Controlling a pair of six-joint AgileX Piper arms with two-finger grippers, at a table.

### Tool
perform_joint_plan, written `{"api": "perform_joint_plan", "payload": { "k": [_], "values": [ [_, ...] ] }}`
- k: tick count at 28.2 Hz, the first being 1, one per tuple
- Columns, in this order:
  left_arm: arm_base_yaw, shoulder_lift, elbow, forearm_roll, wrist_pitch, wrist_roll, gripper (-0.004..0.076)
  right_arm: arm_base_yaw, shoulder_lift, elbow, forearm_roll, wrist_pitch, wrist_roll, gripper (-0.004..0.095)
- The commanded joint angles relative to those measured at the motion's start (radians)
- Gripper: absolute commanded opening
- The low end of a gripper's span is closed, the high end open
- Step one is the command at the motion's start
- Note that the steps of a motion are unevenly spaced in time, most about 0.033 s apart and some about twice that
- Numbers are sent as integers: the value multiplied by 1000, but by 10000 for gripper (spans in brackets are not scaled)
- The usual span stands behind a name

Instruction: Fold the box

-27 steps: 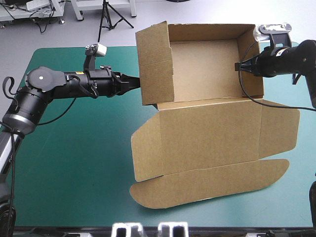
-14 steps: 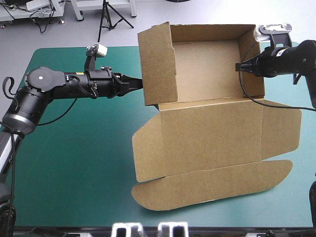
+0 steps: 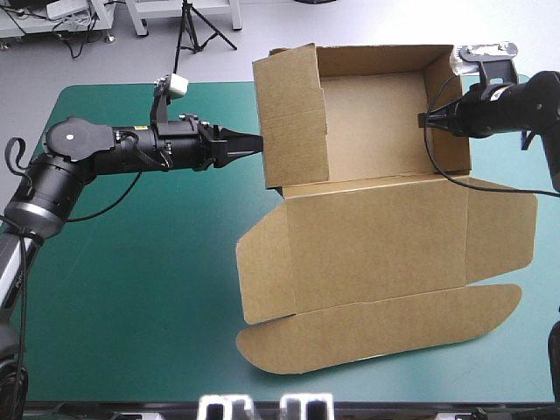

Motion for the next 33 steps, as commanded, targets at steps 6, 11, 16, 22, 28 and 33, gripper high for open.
{"api": "perform_joint_plan", "payload": {
  "k": [6,11,16,22,28,33],
  "values": [
    [-5,-41,-31,-103,-16,46,305,43,-39,-27,-25,-43,11,-3],
    [-5,-30,-31,-97,-20,46,436,104,-39,-27,-54,-71,47,-3],
    [-5,-19,-31,-45,-37,44,453,118,-39,-27,-54,-64,64,-3],
    [-5,-8,-31,34,-90,-11,453,118,-39,-27,-48,-36,80,-3],
    [-5,11,-31,91,-134,-63,443,142,-39,-27,-64,-32,125,-2],
    [-5,45,-31,87,-169,-96,309,244,-39,-27,-94,-64,198,0]
  ]
}}
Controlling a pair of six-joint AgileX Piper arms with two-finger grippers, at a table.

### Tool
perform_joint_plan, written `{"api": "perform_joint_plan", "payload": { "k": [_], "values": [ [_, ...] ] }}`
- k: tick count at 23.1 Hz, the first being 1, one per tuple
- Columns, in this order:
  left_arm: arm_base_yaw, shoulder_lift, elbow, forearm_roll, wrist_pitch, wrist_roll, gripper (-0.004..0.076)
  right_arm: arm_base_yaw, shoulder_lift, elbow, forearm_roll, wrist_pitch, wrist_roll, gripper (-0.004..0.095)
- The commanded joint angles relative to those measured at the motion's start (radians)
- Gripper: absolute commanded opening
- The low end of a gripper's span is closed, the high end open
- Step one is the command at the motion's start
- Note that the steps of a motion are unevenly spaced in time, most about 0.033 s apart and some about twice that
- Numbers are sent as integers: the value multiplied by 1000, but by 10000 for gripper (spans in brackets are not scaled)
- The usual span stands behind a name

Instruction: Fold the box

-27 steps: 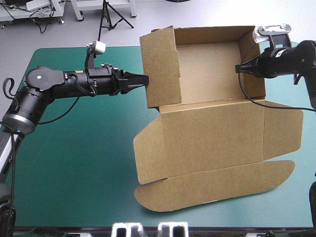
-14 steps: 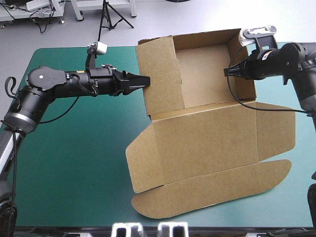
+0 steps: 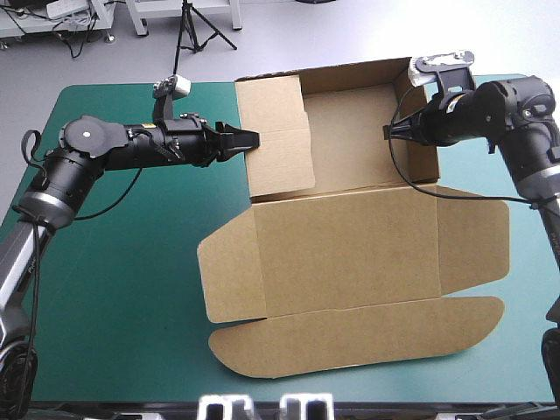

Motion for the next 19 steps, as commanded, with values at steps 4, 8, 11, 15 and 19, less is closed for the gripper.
{"api": "perform_joint_plan", "payload": {
  "k": [4,8,11,15,19],
  "values": [
    [-4,13,-29,-27,-79,-11,308,118,-44,-30,73,-63,66,1],
    [-4,33,-29,21,-100,-21,307,168,-44,-30,69,-61,89,0],
    [-4,45,-29,71,-105,-60,169,201,-44,-30,63,-62,103,1],
    [-4,47,-29,73,-72,-56,-9,206,-44,-30,62,-58,112,1],
    [-4,39,-29,73,-30,-60,-9,206,-44,-30,57,-37,124,0]
  ]
}}
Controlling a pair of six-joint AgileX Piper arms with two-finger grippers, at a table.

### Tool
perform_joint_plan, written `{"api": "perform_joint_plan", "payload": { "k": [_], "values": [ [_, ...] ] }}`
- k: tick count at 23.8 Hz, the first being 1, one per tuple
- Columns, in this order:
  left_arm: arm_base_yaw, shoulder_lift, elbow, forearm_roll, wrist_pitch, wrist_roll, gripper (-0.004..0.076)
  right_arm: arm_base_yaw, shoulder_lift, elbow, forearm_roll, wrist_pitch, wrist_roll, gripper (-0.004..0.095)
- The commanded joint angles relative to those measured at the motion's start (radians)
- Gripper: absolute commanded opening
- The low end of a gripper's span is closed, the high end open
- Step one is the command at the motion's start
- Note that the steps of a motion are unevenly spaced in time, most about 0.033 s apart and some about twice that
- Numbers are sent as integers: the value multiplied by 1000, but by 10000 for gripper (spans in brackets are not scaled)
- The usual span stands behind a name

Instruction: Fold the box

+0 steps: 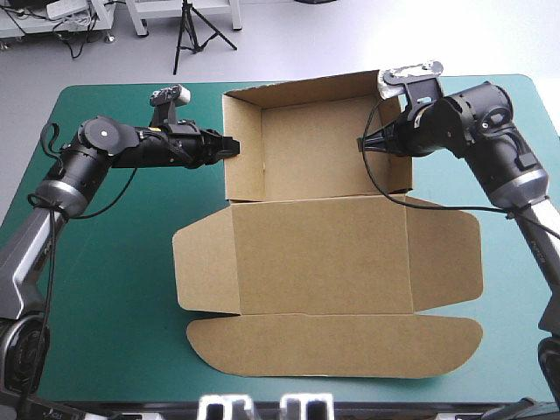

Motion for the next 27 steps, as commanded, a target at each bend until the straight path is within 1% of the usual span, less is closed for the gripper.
{"api": "perform_joint_plan", "payload": {
  "k": [1,6,8,9,11,13,15,16,18,21,25,27],
  "values": [
    [-17,-48,-30,-102,47,9,-9,33,-49,-32,198,-63,-30,0],
    [-17,-115,-50,-45,43,-24,-9,33,-49,-32,168,-6,12,1],
    [-17,-140,-103,61,80,-102,-9,33,-49,-32,159,39,23,0],
    [-17,-141,-150,161,125,-158,-9,33,-49,-32,159,53,32,0],
    [-18,-141,-187,257,158,-209,-9,33,-49,-32,144,55,49,0],
    [-18,-141,-201,352,177,-270,-9,28,-36,-32,121,70,72,0],
    [-18,-132,-202,461,207,-350,-9,-5,30,-32,133,122,75,0],
    [-18,-120,-202,485,217,-363,-9,-12,53,-32,146,131,75,0],
    [-18,-84,-202,505,232,-378,-9,-19,120,-32,187,129,60,0],
    [-29,-1,-200,515,230,-407,-9,-19,221,-32,278,71,26,0],
    [-78,78,-200,626,226,-431,-9,-19,272,-32,313,36,12,0],
    [-112,111,-200,706,218,-471,-9,-19,288,-32,317,26,8,0]
  ]
}}
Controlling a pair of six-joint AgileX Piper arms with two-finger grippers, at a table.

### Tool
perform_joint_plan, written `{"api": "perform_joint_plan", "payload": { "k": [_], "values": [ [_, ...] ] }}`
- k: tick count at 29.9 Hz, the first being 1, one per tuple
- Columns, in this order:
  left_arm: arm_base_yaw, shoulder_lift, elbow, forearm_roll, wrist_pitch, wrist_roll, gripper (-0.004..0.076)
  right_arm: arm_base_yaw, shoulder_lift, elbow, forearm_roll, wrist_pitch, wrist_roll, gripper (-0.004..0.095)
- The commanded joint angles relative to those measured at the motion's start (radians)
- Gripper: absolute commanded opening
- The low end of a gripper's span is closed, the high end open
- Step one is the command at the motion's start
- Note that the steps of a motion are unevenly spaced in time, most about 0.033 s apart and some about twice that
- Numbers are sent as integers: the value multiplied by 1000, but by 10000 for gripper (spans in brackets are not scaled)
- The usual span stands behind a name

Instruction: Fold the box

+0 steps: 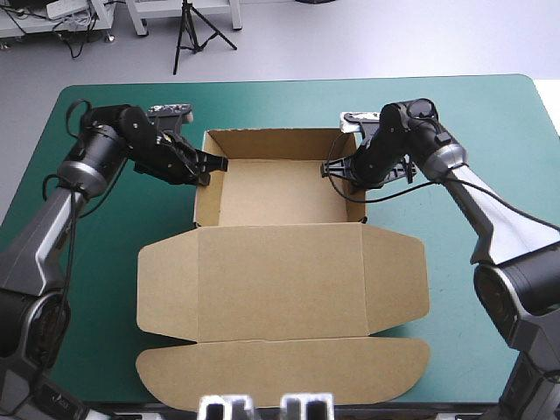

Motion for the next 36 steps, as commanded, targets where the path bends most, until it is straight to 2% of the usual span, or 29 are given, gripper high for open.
{"api": "perform_joint_plan", "payload": {
  "k": [1,10,18,20,22,25,27,30,36],
  "values": [
    [-61,12,-35,99,-50,-23,-9,-7,-33,-30,69,-30,-52,0],
    [-100,80,-35,191,-95,-93,-9,-7,-26,-30,62,-57,-92,0],
    [-100,82,-35,217,-79,-95,-8,-7,-26,-30,44,-62,-140,8],
    [-100,82,-35,217,-52,-93,-4,-7,-26,-30,38,-55,-140,55],
    [-100,84,-35,217,-33,-93,12,-7,-26,-30,38,-44,-140,164],
    [-100,84,-35,215,-16,-93,54,-7,-26,-30,38,-38,-140,351],
    [-100,84,-35,215,6,-91,89,-7,-26,-30,41,-38,-140,425],
    [-100,84,-35,215,36,-91,163,-7,-26,-30,41,-33,-133,437],
    [-100,84,-35,215,54,-96,370,-7,-26,-30,26,-2,-140,438]
  ]
}}
